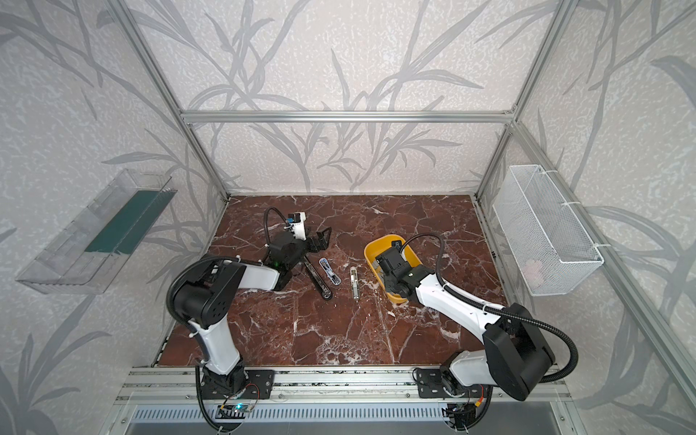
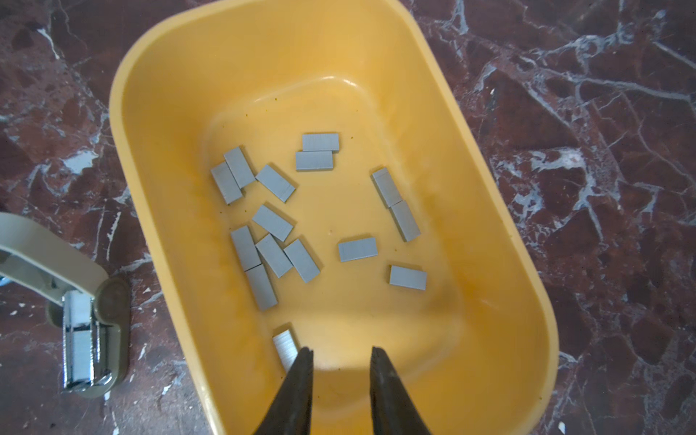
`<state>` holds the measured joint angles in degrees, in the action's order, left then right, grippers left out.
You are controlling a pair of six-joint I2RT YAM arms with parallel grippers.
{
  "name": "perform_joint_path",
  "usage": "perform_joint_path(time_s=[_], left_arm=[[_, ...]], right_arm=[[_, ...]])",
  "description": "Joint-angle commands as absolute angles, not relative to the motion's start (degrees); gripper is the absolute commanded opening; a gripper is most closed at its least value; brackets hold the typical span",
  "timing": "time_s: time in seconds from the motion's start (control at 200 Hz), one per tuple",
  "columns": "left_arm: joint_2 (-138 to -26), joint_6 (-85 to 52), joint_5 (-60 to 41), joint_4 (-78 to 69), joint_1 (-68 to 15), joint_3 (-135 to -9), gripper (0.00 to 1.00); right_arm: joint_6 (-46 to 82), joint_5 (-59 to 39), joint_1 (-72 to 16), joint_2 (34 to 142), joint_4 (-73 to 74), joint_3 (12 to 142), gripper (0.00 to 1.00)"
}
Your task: Load the staples into the stapler
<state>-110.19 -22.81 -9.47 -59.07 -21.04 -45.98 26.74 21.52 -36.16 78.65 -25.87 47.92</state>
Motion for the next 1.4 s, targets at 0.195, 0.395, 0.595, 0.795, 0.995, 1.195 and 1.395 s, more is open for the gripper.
perform_joint_path(time_s=[0.195,0.395,0.595,0.795,0.995,1.195,1.395], left_arm=[[-118.94,-19.88,-2.72,-59.77,-22.62,-58.13,0.99],[-120.85,-12.56,7.37,-50.95,-26.32,-64.67,0.99],[-123.33,-7.71,11.60,-40.93,-28.15,-73.00,0.99],[-125.83,-4.85,15.78,-36.08,-28.94,-78.58,0.99],[-126.05,-4.87,14.95,-36.48,-29.11,-78.65,0.99],[-126.81,-5.40,14.60,-36.83,-29.20,-79.47,0.99],[-127.57,-4.97,16.43,-36.04,-29.53,-80.93,0.99]], right_arm=[[24.44,17.83,-33.95,84.52,-25.74,51.57,0.28],[24.26,16.56,-33.65,85.67,-24.59,52.16,0.27],[23.91,16.23,-33.34,86.16,-23.88,52.56,0.27],[23.64,15.89,-33.06,85.62,-23.64,52.03,0.27],[23.60,15.55,-32.42,84.15,-23.20,51.24,0.27],[23.46,15.47,-31.96,83.32,-23.05,50.78,0.26],[23.47,14.76,-31.37,83.04,-21.94,49.85,0.26]])
